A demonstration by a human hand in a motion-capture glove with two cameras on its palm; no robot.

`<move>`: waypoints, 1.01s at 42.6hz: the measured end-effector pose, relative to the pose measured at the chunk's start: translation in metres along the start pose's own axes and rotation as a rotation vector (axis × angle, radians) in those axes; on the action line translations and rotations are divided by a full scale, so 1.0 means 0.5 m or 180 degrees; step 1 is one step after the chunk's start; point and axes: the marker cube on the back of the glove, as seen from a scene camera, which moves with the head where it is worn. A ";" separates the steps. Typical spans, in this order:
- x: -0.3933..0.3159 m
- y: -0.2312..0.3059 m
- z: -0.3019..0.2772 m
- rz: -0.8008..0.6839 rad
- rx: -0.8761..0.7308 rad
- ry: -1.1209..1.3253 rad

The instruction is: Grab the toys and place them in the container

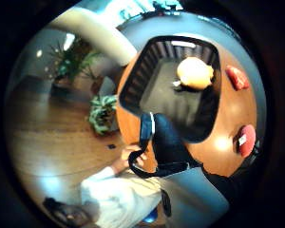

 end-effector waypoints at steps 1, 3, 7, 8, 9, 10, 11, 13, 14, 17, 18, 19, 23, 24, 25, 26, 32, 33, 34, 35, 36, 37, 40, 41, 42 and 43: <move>0.008 0.011 0.004 -0.0025 0.0006 0.0007; 0.024 0.032 0.011 -0.0066 0.0012 0.0027; 0.048 0.069 0.025 -0.0026 -0.0003 0.0058; 0.052 0.077 0.028 -0.0019 -0.0005 0.0045; 0.055 0.085 0.030 -0.0015 -0.0008 0.0023; 0.059 0.094 0.032 -0.0011 -0.0012 -0.0001; 0.062 0.102 0.034 0.0001 -0.0017 -0.0025; 0.067 0.118 0.038 0.0064 -0.0026 -0.0066; 0.069 0.125 0.041 0.0099 -0.0031 -0.0076; 0.085 0.149 0.050 0.0160 -0.0064 0.0000; 0.093 0.155 0.054 0.0198 -0.0077 0.0056; 0.101 0.161 0.058 0.0262 -0.0090 0.0116; 0.136 0.187 0.074 0.0406 -0.0127 0.0286; 0.140 0.193 0.076 0.0357 -0.0127 0.0267; 0.144 0.200 0.079 0.0317 -0.0123 0.0233; 0.150 0.207 0.082 0.0330 -0.0118 0.0219; 0.178 0.232 0.107 0.0621 -0.0108 0.0159; 0.177 0.238 0.109 0.0517 -0.0112 0.0077; 0.178 0.245 0.112 0.0418 -0.0119 0.0025; 0.180 0.251 0.117 0.0346 -0.0130 0.0011; 0.184 0.257 0.121 0.0303 -0.0143 0.0027; 0.189 0.263 0.126 0.0278 -0.0157 0.0058; 0.208 0.277 0.137 0.0281 -0.0181 0.0202; 0.213 0.281 0.139 0.0318 -0.0178 0.0230; 0.216 0.284 0.140 0.0365 -0.0169 0.0206; 0.215 0.286 0.141 0.0407 -0.0156 0.0122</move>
